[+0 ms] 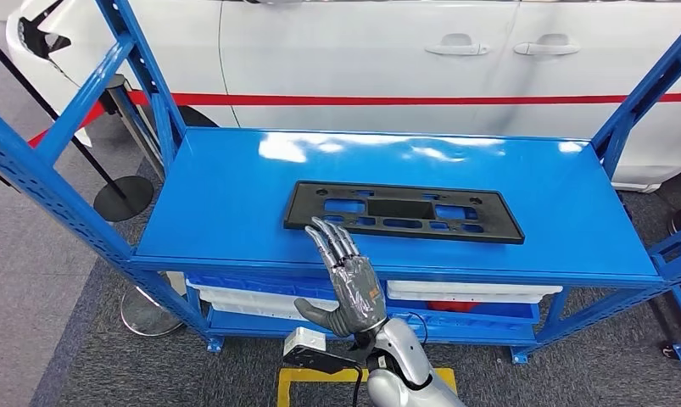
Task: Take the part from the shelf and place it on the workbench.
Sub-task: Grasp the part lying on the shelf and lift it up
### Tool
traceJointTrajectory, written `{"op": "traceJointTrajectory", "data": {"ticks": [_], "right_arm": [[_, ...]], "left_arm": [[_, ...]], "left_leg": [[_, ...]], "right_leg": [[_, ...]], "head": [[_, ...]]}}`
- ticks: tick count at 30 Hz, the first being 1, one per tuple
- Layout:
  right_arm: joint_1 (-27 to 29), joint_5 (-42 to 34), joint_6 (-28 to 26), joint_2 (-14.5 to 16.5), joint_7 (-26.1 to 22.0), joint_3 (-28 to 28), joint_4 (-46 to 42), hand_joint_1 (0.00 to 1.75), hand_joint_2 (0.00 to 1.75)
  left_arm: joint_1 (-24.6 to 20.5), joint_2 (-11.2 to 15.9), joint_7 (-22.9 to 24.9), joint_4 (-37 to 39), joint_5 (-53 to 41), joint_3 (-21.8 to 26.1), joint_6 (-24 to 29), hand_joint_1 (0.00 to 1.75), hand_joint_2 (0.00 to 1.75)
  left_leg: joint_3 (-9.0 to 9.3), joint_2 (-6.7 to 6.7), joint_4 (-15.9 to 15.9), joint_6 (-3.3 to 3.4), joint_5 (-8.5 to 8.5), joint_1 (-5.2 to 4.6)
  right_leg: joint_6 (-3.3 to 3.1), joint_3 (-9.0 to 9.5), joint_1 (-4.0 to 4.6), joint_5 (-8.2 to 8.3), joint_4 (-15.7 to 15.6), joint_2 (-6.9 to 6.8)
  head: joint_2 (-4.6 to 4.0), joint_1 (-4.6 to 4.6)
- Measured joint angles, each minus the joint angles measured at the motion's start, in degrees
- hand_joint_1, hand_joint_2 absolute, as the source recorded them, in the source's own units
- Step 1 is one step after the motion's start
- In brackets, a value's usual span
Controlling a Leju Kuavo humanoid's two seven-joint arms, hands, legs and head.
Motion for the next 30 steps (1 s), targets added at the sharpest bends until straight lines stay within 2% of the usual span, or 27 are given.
{"op": "traceJointTrajectory", "data": {"ticks": [1,3,4,5,8,10,11,13,14,15,16,17,18,20,21,23,25,26,28,29,30], "right_arm": [[0.0,2.2,-1.5,-0.1,0.1,0.2,0.3,0.00,1.75],[-0.1,6.3,-3.1,-0.1,-0.5,0.1,0.6,0.00,1.75],[0.1,8.3,-3.4,0.0,-1.5,-0.3,0.4,0.00,1.75],[0.5,10.2,-3.5,0.4,-2.8,-1.1,0.1,0.00,1.75],[1.8,15.0,-3.7,2.3,-5.7,-4.4,-1.2,0.00,1.75],[2.1,16.9,-3.8,3.5,-5.7,-6.1,-1.7,0.00,1.75],[2.2,17.7,-3.8,3.9,-5.2,-6.6,-1.9,0.00,1.75],[2.2,19.1,-3.8,4.4,-3.7,-7.3,-2.1,0.00,1.75],[2.3,19.8,-3.8,4.5,-2.6,-7.5,-2.1,0.00,1.75],[2.2,20.7,-3.8,4.4,-1.3,-7.6,-2.0,0.00,1.75],[1.9,21.6,-3.8,4.3,0.3,-7.6,-1.8,0.00,1.75],[1.4,22.4,-3.8,4.2,1.9,-7.7,-1.6,0.00,1.75],[0.7,23.0,-3.8,3.9,3.2,-7.7,-1.2,0.00,1.75],[-0.8,23.9,-3.8,3.3,5.1,-7.7,-0.1,0.00,1.75],[-1.6,24.2,-3.8,2.9,5.9,-7.7,0.7,0.00,1.75],[-3.1,24.6,-3.8,2.1,6.9,-7.6,2.5,0.00,1.75],[-4.9,24.5,-3.8,1.3,7.3,-7.6,4.5,0.00,1.75],[-5.8,24.5,-3.8,0.9,7.3,-7.6,5.7,0.00,1.75],[-7.7,24.3,-3.8,0.1,7.3,-7.6,8.5,0.00,1.75],[-8.5,24.2,-3.8,-0.2,7.5,-7.6,10.0,0.00,1.75],[-9.3,24.0,-3.8,-0.4,7.7,-7.6,11.8,0.00,1.75]], "left_arm": [[0.0,0.0,0.0,0.0,0.0,0.0,0.0,0.00,0.00],[0.1,-0.2,0.0,0.0,0.0,0.0,0.0,0.00,0.00],[0.1,-0.3,0.1,0.0,-0.1,0.0,0.0,0.00,0.00],[0.1,-0.4,0.2,0.0,-0.1,-0.1,0.0,0.00,0.00],[0.1,-0.6,0.5,0.1,-0.4,-0.3,0.0,0.00,0.00],[0.1,-0.6,0.7,0.1,-0.5,-0.5,-0.1,0.00,0.00],[0.1,-0.6,0.7,0.1,-0.5,-0.5,-0.2,0.00,0.00],[0.2,-0.6,0.8,0.1,-0.6,-0.6,-0.4,0.00,0.00],[0.2,-0.6,0.8,0.1,-0.7,-0.6,-0.5,0.00,0.00],[0.3,-0.6,0.8,0.1,-0.8,-0.6,-0.6,0.00,0.00],[0.3,-0.6,0.8,0.1,-0.9,-0.7,-0.6,0.00,0.00],[0.3,-0.6,0.7,0.1,-1.0,-0.8,-0.7,0.00,0.00],[0.3,-0.6,0.7,0.1,-1.1,-0.8,-0.7,0.00,0.00],[0.2,-0.6,0.7,0.2,-1.2,-0.9,-0.8,0.00,0.00],[0.1,-0.7,0.7,0.2,-1.2,-0.9,-0.8,0.00,0.00],[0.2,-0.7,0.7,0.3,-1.3,-1.0,-0.9,0.00,0.00],[0.3,-0.7,0.7,0.3,-1.3,-1.0,-0.9,0.00,0.00],[0.2,-0.7,0.7,0.3,-1.3,-1.0,-0.9,0.00,0.00],[0.2,-0.8,0.7,0.3,-1.2,-1.1,-0.9,0.00,0.00],[0.2,-0.8,0.7,0.3,-1.1,-1.1,-0.9,0.00,0.00],[0.3,-0.8,0.7,0.4,-1.1,-1.1,-0.9,0.00,0.00]], "left_leg": [[0.03,-0.05,0.1,-0.02,-0.07,-0.02],[0.07,-0.15,0.4,-0.21,-0.33,-0.06],[-0.01,-0.19,0.7,-0.42,-0.54,-0.17],[-0.11,-0.21,0.9,-0.67,-0.69,-0.26],[-0.21,-0.18,1.0,-1.55,-0.95,-0.33],[-0.75,-0.16,2.6,-2.25,-2.26,-0.20],[-1.75,-0.15,5.0,-2.59,-3.72,-0.07],[-5.01,-0.14,12.2,-3.20,-7.24,0.27],[-6.47,-0.13,15.2,-3.43,-8.22,0.44],[-7.16,-0.13,16.6,-3.61,-8.17,0.59],[-6.85,-0.12,15.8,-3.73,-7.06,0.74],[-5.47,-0.09,12.8,-3.79,-5.05,0.89],[-3.65,-0.05,8.8,-3.79,-3.11,1.02],[-0.84,-0.04,2.6,-3.39,-1.04,0.92],[-0.42,-0.07,1.5,-3.03,-0.98,0.77],[-0.46,-0.16,1.3,-2.16,-0.85,0.55],[-0.35,-0.13,0.8,-1.37,-0.43,0.59],[-0.30,-0.09,0.6,-0.95,-0.24,0.61],[-0.34,-0.02,0.4,-0.42,-0.09,0.43],[-0.39,-0.01,0.5,-0.24,-0.10,0.31],[-0.41,-0.03,0.5,-0.19,-0.11,0.19]], "right_leg": [[-0.07,0.70,0.00,1.44,-1.5,0.00],[-0.46,4.19,0.06,5.21,-8.7,-0.01],[-0.68,5.76,0.15,6.34,-12.0,-0.01],[-0.89,6.71,0.25,6.82,-14.1,0.00],[-1.58,7.12,0.39,6.85,-15.3,0.09],[-2.18,7.41,0.13,7.07,-15.9,0.07],[-2.40,7.53,-0.01,7.16,-16.1,0.02],[-2.59,7.52,-0.02,7.15,-16.1,-0.05],[-2.60,7.48,-0.02,7.14,-16.0,-0.06],[-2.59,7.45,-0.04,7.12,-16.0,-0.06],[-2.56,7.44,-0.07,7.10,-15.9,-0.03],[-2.47,7.46,-0.12,7.04,-15.8,0.01],[-2.30,7.48,-0.16,6.98,-15.7,0.06],[-1.67,7.35,-0.04,6.91,-15.5,0.16],[-1.30,7.26,0.04,6.97,-15.5,0.17],[-0.55,7.19,0.04,7.22,-15.7,0.15],[0.06,6.81,-0.18,6.47,-14.7,0.11],[0.26,5.93,-0.26,5.26,-12.8,0.10],[0.44,2.70,-0.29,1.82,-6.1,0.09],[0.45,1.05,-0.27,0.59,-2.7,0.09],[0.42,0.05,-0.26,0.32,-0.8,0.09]], "head": [[0.00,0.01],[0.00,0.01],[0.00,-0.01],[0.00,-0.02],[0.00,-0.05],[0.00,-0.08],[0.00,-0.11],[0.00,-0.14],[0.00,-0.14],[0.00,-0.14],[0.00,-0.14],[0.00,-0.14],[0.00,-0.14],[0.00,-0.10],[0.00,-0.08],[0.00,-0.04],[0.00,-0.02],[0.00,-0.02],[0.00,0.01],[0.00,0.01],[0.00,0.01]]}}
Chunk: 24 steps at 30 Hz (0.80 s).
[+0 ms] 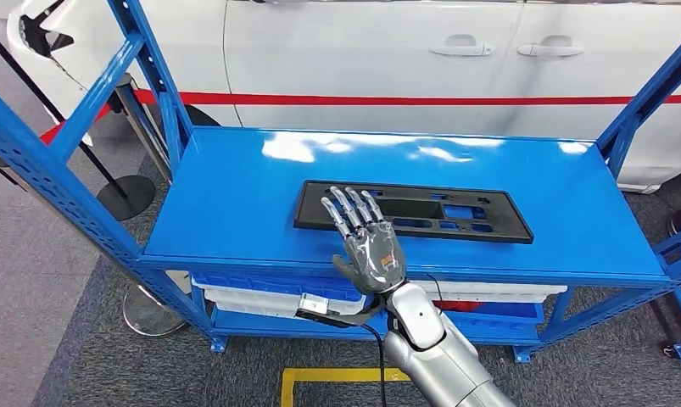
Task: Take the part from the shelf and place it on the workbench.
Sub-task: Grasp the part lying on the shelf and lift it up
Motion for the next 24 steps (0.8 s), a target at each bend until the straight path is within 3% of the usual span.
{"op": "traceJointTrajectory", "data": {"ticks": [1,2,3,5,6,10,12,14,15,16,17,19,20,21,24], "right_arm": [[-1.0,-0.4,0.0,-0.2,0.2,0.1,1.9,0.00,1.75],[-2.4,-0.9,0.0,-0.3,0.4,0.3,4.0,0.00,1.75],[-4.1,-1.5,0.1,-0.4,0.4,0.5,6.4,0.00,1.75],[-7.6,-2.9,0.3,-0.5,0.3,1.1,10.6,0.00,1.75],[-9.0,-3.4,0.6,-0.6,0.3,1.4,12.6,0.00,1.75],[-13.4,-4.9,2.4,-0.9,-0.4,2.8,18.8,0.00,1.75],[-15.8,-5.9,3.4,-1.0,-1.0,3.6,21.4,0.00,1.75],[-17.5,-6.6,4.2,-1.1,-1.3,4.4,23.5,0.00,1.75],[-18.1,-6.8,4.4,-1.1,-1.4,4.8,24.4,0.00,1.75],[-18.6,-6.9,4.6,-1.2,-1.5,5.1,25.1,0.00,1.75],[-19.0,-7.0,4.8,-1.3,-1.5,5.5,25.7,0.00,1.75],[-20.1,-7.4,5.3,-1.4,-1.6,6.1,26.7,0.00,1.75],[-20.8,-7.7,5.5,-1.4,-1.7,6.4,27.1,0.00,1.75],[-21.4,-8.0,5.7,-1.5,-1.9,6.6,27.5,0.00,1.75],[-22.9,-8.9,6.5,-1.6,-2.6,7.3,28.8,0.00,1.75]], "left_arm": [[0.1,0.0,0.0,0.0,0.1,0.0,0.0,0.00,0.00],[0.1,0.0,0.0,0.0,0.1,0.0,0.0,0.00,0.00],[0.1,0.0,0.0,0.0,0.1,0.0,0.0,0.00,0.00],[0.0,0.0,-0.1,0.1,0.2,0.0,-0.1,0.00,0.00],[-0.1,0.0,-0.2,0.1,0.3,0.0,-0.1,0.00,0.00],[0.0,0.0,-0.4,0.2,0.6,0.0,-0.1,0.00,0.00],[0.0,0.0,-0.5,0.2,0.8,0.0,-0.1,0.00,0.00],[0.1,0.0,-0.6,0.2,0.9,0.0,-0.2,0.00,0.00],[0.1,0.0,-0.6,0.2,0.9,0.0,-0.2,0.00,0.00],[0.2,0.0,-0.6,0.2,1.0,0.0,-0.2,0.00,0.00],[0.2,0.1,-0.7,0.2,1.0,0.0,-0.2,0.00,0.00],[0.2,0.1,-0.8,0.2,1.1,0.1,-0.2,0.00,0.00],[0.2,0.1,-0.9,0.2,1.1,0.1,-0.2,0.00,0.00],[0.2,0.1,-1.0,0.2,1.2,0.1,-0.2,0.00,0.00],[0.2,0.2,-1.4,0.2,1.4,0.2,-0.2,0.00,0.00]], "left_leg": [[-0.01,-0.03,0.1,0.04,-0.02,-0.10],[-0.01,-0.06,0.2,0.05,-0.06,-0.18],[-0.01,-0.08,0.3,0.00,-0.12,-0.25],[-0.21,-0.11,0.6,-0.28,-0.30,-0.53],[-0.35,-0.11,0.7,-0.50,-0.34,-0.60],[-0.87,-0.12,1.5,-1.59,-1.00,-0.56],[-3.03,-0.10,6.2,-2.21,-3.73,-0.33],[-6.71,-0.08,13.7,-2.67,-6.84,-0.07],[-8.07,-0.07,16.2,-2.82,-7.30,0.05],[-8.53,-0.07,16.7,-2.91,-6.65,0.15],[-8.01,-0.06,15.0,-2.93,-5.07,0.25],[-4.84,-0.01,7.6,-2.74,-0.97,0.37],[-3.38,-0.02,4.2,-2.53,0.23,0.31],[-2.45,-0.03,2.1,-2.28,0.81,0.23],[-2.13,-0.12,1.0,-1.33,0.90,0.07]], "right_leg": [[-0.12,0.00,0.03,0.84,-0.2,0.00],[-0.32,0.94,0.10,2.51,-2.3,-0.01],[-0.63,2.62,0.19,4.57,-5.8,0.00],[-1.20,5.59,0.56,6.91,-12.2,0.01],[-1.41,6.28,0.71,7.20,-13.8,0.02],[-2.22,6.45,0.51,7.37,-14.9,0.01],[-2.65,6.56,0.29,7.52,-15.2,-0.03],[-2.82,6.57,0.31,7.47,-15.1,-0.07],[-2.84,6.58,0.32,7.43,-15.1,-0.10],[-2.83,6.60,0.31,7.37,-15.0,-0.10],[-2.78,6.63,0.30,7.30,-14.9,-0.07],[-2.49,6.74,0.30,7.08,-14.8,0.05],[-2.26,6.70,0.38,6.99,-14.7,0.12],[-1.97,6.64,0.45,6.98,-14.6,0.16],[-1.01,6.48,0.42,7.09,-14.7,0.15]], "head": [[0.00,-0.01],[0.00,0.00],[0.00,-0.01],[0.00,-0.03],[0.00,-0.04],[0.00,-0.09],[0.00,-0.13],[0.00,-0.14],[0.00,-0.14],[0.00,-0.15],[0.00,-0.15],[0.00,-0.15],[0.00,-0.14],[0.00,-0.10],[0.00,-0.04]]}}
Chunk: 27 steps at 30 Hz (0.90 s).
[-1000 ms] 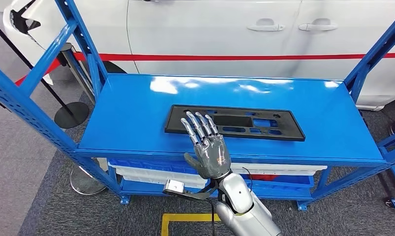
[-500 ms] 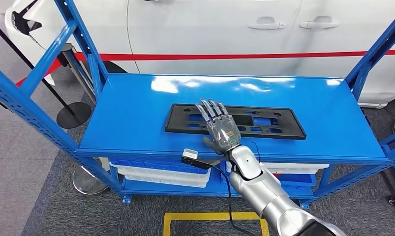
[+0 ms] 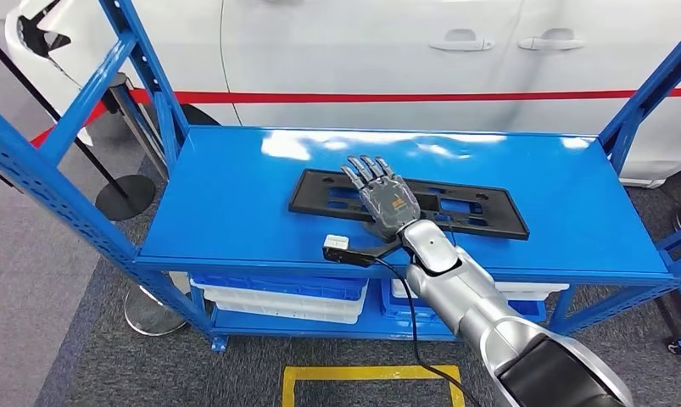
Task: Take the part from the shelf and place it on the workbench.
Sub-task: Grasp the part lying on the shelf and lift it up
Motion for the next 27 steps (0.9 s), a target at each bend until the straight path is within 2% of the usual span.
{"op": "traceJointTrajectory", "data": {"ticks": [2,3,5,6,7,8,10,11,12,13,15,17,18,20,21,22,23,24,25,27], "right_arm": [[-0.9,-0.2,0.8,-0.1,-0.1,0.5,0.7,0.00,1.75],[-1.4,-0.2,1.5,-0.1,0.0,0.7,1.1,0.00,1.75],[-1.9,0.0,3.1,-0.1,0.4,1.4,1.9,0.00,1.75],[-2.0,0.3,4.0,-0.2,0.7,1.8,2.2,0.00,1.75],[-2.0,0.5,4.8,-0.2,1.1,2.2,2.6,0.00,1.75],[-2.1,0.7,5.7,-0.2,1.5,2.5,2.8,0.00,1.75],[-2.7,0.8,7.4,-0.3,2.0,3.1,3.2,0.00,1.75],[-3.2,0.7,8.3,-0.3,2.1,3.3,3.3,0.00,1.75],[-3.6,0.7,9.1,-0.4,2.1,3.6,3.3,0.00,1.75],[-3.9,0.6,9.8,-0.5,2.1,3.8,3.4,0.00,1.75],[-4.2,0.3,11.1,-0.8,2.1,4.3,3.4,0.00,1.75],[-4.5,0.1,12.0,-1.2,2.0,4.7,3.4,0.00,1.75],[-4.7,0.0,12.2,-1.3,2.0,4.9,3.4,0.00,1.75],[-4.9,0.0,13.4,-1.5,2.0,5.3,3.4,0.00,1.75],[-5.0,-0.2,14.7,-1.6,2.0,5.5,3.5,0.00,1.75],[-5.1,-0.4,16.5,-1.7,1.8,5.8,3.5,0.00,1.75],[-5.5,-0.8,18.6,-1.7,1.5,6.1,3.6,0.00,1.75],[-6.1,-1.4,21.0,-1.8,1.1,6.5,3.7,0.00,1.75],[-6.9,-1.9,23.1,-1.9,0.7,6.8,3.7,0.00,1.75],[-8.1,-2.7,25.9,-2.2,0.0,7.4,3.7,0.00,1.75]], "left_arm": [[0.0,0.1,-0.4,0.0,0.1,0.1,0.0,0.00,0.00],[0.0,0.1,-0.7,0.0,0.2,0.1,-0.1,0.00,0.00],[0.0,0.2,-1.2,0.0,0.4,0.1,-0.3,0.00,0.00],[0.0,0.3,-1.4,0.0,0.5,0.1,-0.5,0.00,0.00],[0.0,0.4,-1.6,0.0,0.6,0.2,-0.6,0.00,0.00],[0.0,0.5,-1.7,0.0,0.6,0.2,-0.7,0.00,0.00],[0.0,0.6,-2.0,0.0,0.6,0.2,-0.8,0.00,0.00],[0.0,0.7,-2.2,0.0,0.7,0.2,-0.8,0.00,0.00],[0.0,0.8,-2.4,0.0,0.7,0.2,-0.8,0.00,0.00],[0.0,0.8,-2.7,0.0,0.7,0.2,-0.8,0.00,0.00],[0.0,1.0,-3.1,0.0,0.9,0.3,-0.8,0.00,0.00],[0.0,1.3,-3.4,0.0,1.1,0.4,-0.8,0.00,0.00],[0.0,1.4,-3.5,0.0,1.2,0.5,-0.8,0.00,0.00],[0.0,1.5,-3.7,0.0,1.4,0.6,-0.8,0.00,0.00],[0.0,1.6,-3.9,0.0,1.5,0.7,-0.8,0.00,0.00],[0.0,1.7,-4.3,0.0,1.7,0.7,-0.8,0.00,0.00],[0.0,1.9,-4.8,0.0,1.9,0.8,-0.8,0.00,0.00],[-0.1,2.1,-5.4,0.0,2.0,0.9,-0.9,0.00,0.00],[-0.2,2.2,-6.0,0.0,2.2,0.9,-1.0,0.00,0.00],[-0.6,2.5,-6.9,0.0,2.6,1.1,-1.3,0.00,0.00]], "left_leg": [[0.18,0.03,-0.5,0.74,0.33,0.13],[0.27,0.06,-0.7,1.06,0.47,0.19],[0.25,0.08,-0.7,1.40,0.46,0.05],[0.26,0.05,-0.6,1.45,0.44,-0.01],[0.26,0.00,-0.6,1.48,0.41,-0.04],[0.27,-0.06,-0.5,1.46,0.37,-0.06],[0.26,-0.14,-0.2,1.26,0.23,-0.11],[0.19,-0.15,-0.1,1.07,0.11,-0.25],[0.10,-0.14,0.0,0.86,0.05,-0.37],[0.03,-0.12,0.1,0.61,0.03,-0.46],[-0.01,-0.12,0.0,0.07,0.02,-0.51],[-0.58,-0.09,1.4,-0.51,-1.13,-0.38],[-1.52,-0.07,3.6,-0.79,-2.53,-0.30],[-4.77,-0.02,11.0,-1.26,-6.17,-0.06],[-6.30,-0.02,14.3,-1.45,-7.34,0.04],[-7.14,-0.01,16.1,-1.60,-7.56,0.13],[-6.89,0.00,15.5,-1.69,-6.65,0.22],[-5.55,0.01,12.8,-1.70,-4.86,0.32],[-3.56,0.06,8.7,-1.62,-2.84,0.40],[-0.21,0.10,2.0,-1.19,-0.59,0.32]], "right_leg": [[0.54,-0.80,-0.11,-1.31,1.8,-0.04],[0.73,-1.98,-0.15,-2.77,4.4,-0.05],[0.93,-5.55,-0.16,-6.09,11.8,-0.09],[0.99,-7.02,-0.17,-6.90,14.7,-0.09],[0.98,-7.70,-0.17,-6.69,15.8,-0.09],[0.89,-7.27,-0.17,-5.43,14.7,-0.10],[0.48,-4.00,-0.13,-1.62,7.6,-0.10],[0.26,-2.37,-0.03,-0.31,4.1,-0.10],[0.06,-1.31,0.08,0.36,1.7,-0.10],[-0.12,-0.89,0.21,0.42,0.6,-0.08],[-0.56,-0.82,0.24,0.55,0.3,-0.08],[-1.19,-0.64,0.00,0.82,-0.1,-0.14],[-1.48,-0.55,-0.12,0.93,-0.3,-0.16],[-1.80,-0.52,-0.11,0.92,-0.3,-0.17],[-1.84,-0.51,-0.10,0.89,-0.3,-0.17],[-1.85,-0.51,-0.09,0.86,-0.2,-0.17],[-1.82,-0.51,-0.10,0.83,-0.1,-0.15],[-1.75,-0.46,-0.12,0.78,-0.1,-0.10],[-1.63,-0.40,-0.14,0.70,0.0,-0.06],[-1.16,-0.43,0.03,0.60,0.2,-0.04]], "head": [[0.00,0.02],[0.00,0.03],[-0.01,0.03],[-0.01,0.03],[-0.01,0.03],[0.00,0.03],[0.00,0.03],[0.00,0.01],[0.00,-0.02],[0.00,-0.04],[0.00,-0.06],[0.00,-0.09],[0.00,-0.11],[0.00,-0.15],[0.00,-0.14],[0.00,-0.14],[0.00,-0.14],[0.00,-0.15],[0.00,-0.15],[0.00,-0.13]]}}
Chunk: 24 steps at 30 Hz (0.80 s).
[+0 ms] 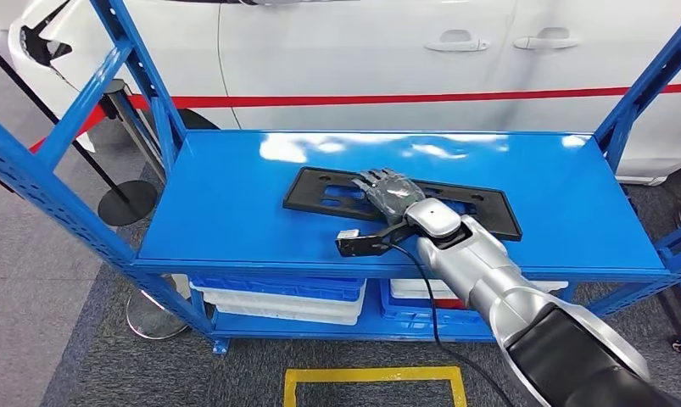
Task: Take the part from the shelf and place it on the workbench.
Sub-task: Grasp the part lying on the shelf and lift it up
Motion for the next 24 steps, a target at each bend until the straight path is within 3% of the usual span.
{"op": "traceJointTrajectory", "data": {"ticks": [1,5,7,9,10,11,12,14,15,17,20,22,24], "right_arm": [[-0.3,-0.3,0.4,-0.2,-0.2,0.3,0.0,0.00,1.75],[-0.7,-0.6,0.6,-0.8,-0.2,1.1,-0.1,0.00,1.75],[-1.0,-0.8,0.7,-1.1,-0.2,1.4,-0.1,0.00,1.75],[-0.9,-1.3,0.9,-1.3,-0.3,1.8,-0.1,0.00,1.75],[-0.8,-1.7,0.9,-1.4,-0.3,2.0,-0.1,0.02,1.75],[-0.6,-2.2,0.9,-1.5,-0.3,2.1,-0.1,0.13,1.75],[-0.5,-2.7,0.9,-1.6,-0.3,2.3,-0.2,0.56,1.75],[-0.6,-3.5,0.7,-1.8,-0.1,2.5,-0.7,1.41,1.75],[-0.6,-3.7,0.7,-1.8,0.0,2.6,-0.9,1.74,1.75],[-0.6,-3.9,0.6,-1.9,0.1,2.9,-1.3,1.75,1.75],[-0.4,-4.6,0.5,-2.1,0.1,3.3,-2.0,1.75,1.75],[-0.3,-5.1,0.1,-2.3,0.1,3.4,-2.7,1.75,1.75],[0.1,-5.6,-0.4,-2.4,0.1,3.5,-3.3,1.75,1.75]], "left_arm": [[-0.2,0.1,-0.2,0.0,0.1,0.1,-0.1,0.00,0.00],[-0.3,0.3,-0.6,0.0,0.1,0.3,-0.3,0.00,0.00],[-0.4,0.3,-0.6,0.0,0.2,0.4,-0.3,0.00,0.00],[-0.5,0.4,-0.9,0.0,0.3,0.5,-0.4,0.00,0.00],[-0.5,0.4,-1.1,0.0,0.3,0.5,-0.5,0.00,0.00],[-0.4,0.4,-1.3,0.0,0.4,0.5,-0.6,0.00,0.00],[-0.4,0.4,-1.5,0.0,0.6,0.5,-0.7,0.00,0.00],[-0.4,0.4,-2.0,0.0,0.8,0.5,-1.0,0.00,0.00],[-0.5,0.4,-2.2,0.0,0.9,0.5,-1.2,0.00,0.00],[-0.5,0.4,-2.6,0.0,1.0,0.5,-1.4,0.00,0.00],[-0.5,0.5,-3.0,0.0,1.0,0.6,-1.6,0.00,0.00],[-0.4,0.5,-3.2,0.0,1.1,0.6,-1.7,0.00,0.00],[-0.4,0.5,-3.5,0.0,1.1,0.6,-1.8,0.00,0.00]], "left_leg": [[0.64,-0.02,-1.4,0.27,0.19,-0.10],[0.86,-0.05,-2.4,1.65,0.63,-0.09],[1.04,0.03,-2.9,2.21,0.95,-0.04],[1.02,0.03,-3.0,2.43,0.96,-0.16],[1.01,0.00,-2.9,2.46,0.94,-0.18],[1.02,-0.05,-2.8,2.46,0.89,-0.19],[1.03,-0.10,-2.7,2.40,0.82,-0.19],[1.02,-0.18,-2.4,2.08,0.53,-0.30],[0.96,-0.19,-2.2,1.85,0.38,-0.41],[0.81,-0.17,-2.1,1.38,0.22,-0.61],[0.49,-0.12,-1.5,0.49,-0.41,-0.46],[-1.20,-0.07,2.5,-0.06,-2.93,-0.33],[-4.65,-0.06,10.1,-0.37,-6.39,-0.24]], "right_leg": [[0.30,-0.06,0.08,0.02,0.0,-0.02],[1.55,-0.45,0.04,-0.46,0.7,-0.08],[1.97,-2.60,-0.05,-3.29,5.4,-0.06],[2.19,-6.14,-0.09,-6.55,12.8,-0.06],[2.24,-7.37,-0.13,-7.10,15.2,-0.07],[2.23,-7.65,-0.17,-6.54,15.6,-0.09],[2.15,-6.76,-0.20,-4.93,13.6,-0.10],[1.83,-3.07,-0.13,-1.21,6.0,-0.13],[1.59,-1.57,-0.04,-0.11,2.8,-0.12],[1.11,-0.57,0.19,0.15,0.3,-0.07],[0.15,-0.56,0.10,0.38,-0.1,-0.07],[-0.43,-0.44,-0.08,0.49,-0.4,-0.11],[-0.70,-0.43,-0.03,0.41,-0.3,-0.10]], "head": [[0.00,0.03],[0.00,0.08],[0.00,0.11],[0.00,0.12],[0.00,0.13],[0.00,0.13],[0.00,0.13],[0.00,0.13],[0.00,0.12],[0.00,0.07],[0.00,0.04],[0.00,0.02],[0.00,0.01]]}}
